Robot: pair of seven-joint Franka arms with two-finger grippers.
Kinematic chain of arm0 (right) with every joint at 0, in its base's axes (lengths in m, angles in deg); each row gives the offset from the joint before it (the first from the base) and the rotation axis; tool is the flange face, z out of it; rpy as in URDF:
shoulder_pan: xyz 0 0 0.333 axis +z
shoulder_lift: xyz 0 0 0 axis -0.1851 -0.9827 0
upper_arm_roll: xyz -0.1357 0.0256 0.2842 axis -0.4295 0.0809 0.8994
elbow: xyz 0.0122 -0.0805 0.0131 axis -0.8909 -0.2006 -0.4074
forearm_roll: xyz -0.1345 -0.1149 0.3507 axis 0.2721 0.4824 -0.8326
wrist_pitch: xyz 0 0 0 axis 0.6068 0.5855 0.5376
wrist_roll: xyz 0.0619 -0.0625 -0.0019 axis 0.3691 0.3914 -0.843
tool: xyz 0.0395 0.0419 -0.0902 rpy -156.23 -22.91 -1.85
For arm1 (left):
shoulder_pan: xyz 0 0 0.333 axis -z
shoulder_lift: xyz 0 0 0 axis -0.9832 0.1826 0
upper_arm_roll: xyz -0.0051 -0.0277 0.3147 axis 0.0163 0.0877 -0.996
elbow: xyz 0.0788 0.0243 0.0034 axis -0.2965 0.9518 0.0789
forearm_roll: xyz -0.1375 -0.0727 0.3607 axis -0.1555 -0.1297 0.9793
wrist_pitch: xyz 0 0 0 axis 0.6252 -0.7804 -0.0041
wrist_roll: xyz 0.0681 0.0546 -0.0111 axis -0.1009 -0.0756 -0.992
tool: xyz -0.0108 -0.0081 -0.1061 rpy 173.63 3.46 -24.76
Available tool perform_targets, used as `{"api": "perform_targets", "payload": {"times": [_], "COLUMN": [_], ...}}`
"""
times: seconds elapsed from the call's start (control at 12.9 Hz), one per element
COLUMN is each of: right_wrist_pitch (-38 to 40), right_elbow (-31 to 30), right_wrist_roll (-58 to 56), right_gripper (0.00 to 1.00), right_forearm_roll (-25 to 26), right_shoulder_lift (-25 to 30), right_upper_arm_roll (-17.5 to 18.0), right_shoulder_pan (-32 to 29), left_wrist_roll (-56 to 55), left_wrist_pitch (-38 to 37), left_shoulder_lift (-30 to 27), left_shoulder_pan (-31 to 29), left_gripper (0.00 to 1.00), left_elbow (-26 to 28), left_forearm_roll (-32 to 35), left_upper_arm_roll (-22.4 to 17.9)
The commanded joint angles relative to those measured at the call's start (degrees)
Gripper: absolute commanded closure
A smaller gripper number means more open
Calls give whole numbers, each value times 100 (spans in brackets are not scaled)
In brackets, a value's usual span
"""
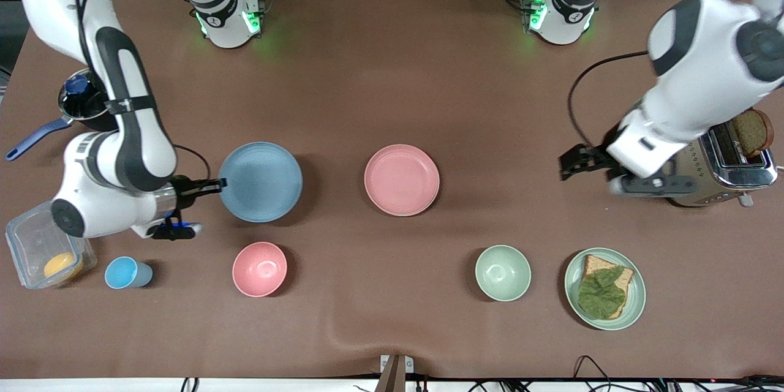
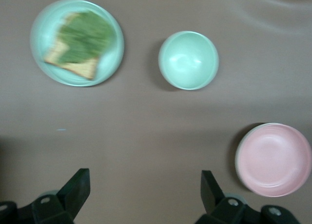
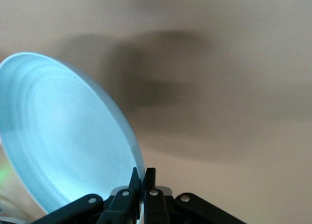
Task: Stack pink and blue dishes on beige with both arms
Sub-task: 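Carry the blue plate with the right gripper onto the pink plate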
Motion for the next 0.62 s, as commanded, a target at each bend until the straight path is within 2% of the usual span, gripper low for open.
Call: {"api": "perform_targets", "payload": {"times": [0.0, 0.15, 0.54], "right_wrist_pitch": [29, -32, -717], "right_elbow": [198, 322, 419], "right_wrist_roll": [716, 1058, 2131], "right_gripper": [100, 100, 100], "right_forearm_roll": [-365, -767, -1077], "right_shoulder_lift": [-165, -271, -403], "right_upper_arm_roll": [-56, -65, -56], "right_shoulder_pan": [443, 855, 1752], "left_wrist_roll": [183, 183, 209], "left_wrist_pitch": [-891, -1463, -1702], "left_shoulder_lift": [-123, -123, -377], "left_shoulder_pan": [-148, -156, -191], "left_gripper": [0, 0, 0], "left_elbow": [-608, -1040, -1103], "left_forearm_roll": [520, 618, 565], "left_upper_arm_roll": [41, 32, 50]}}
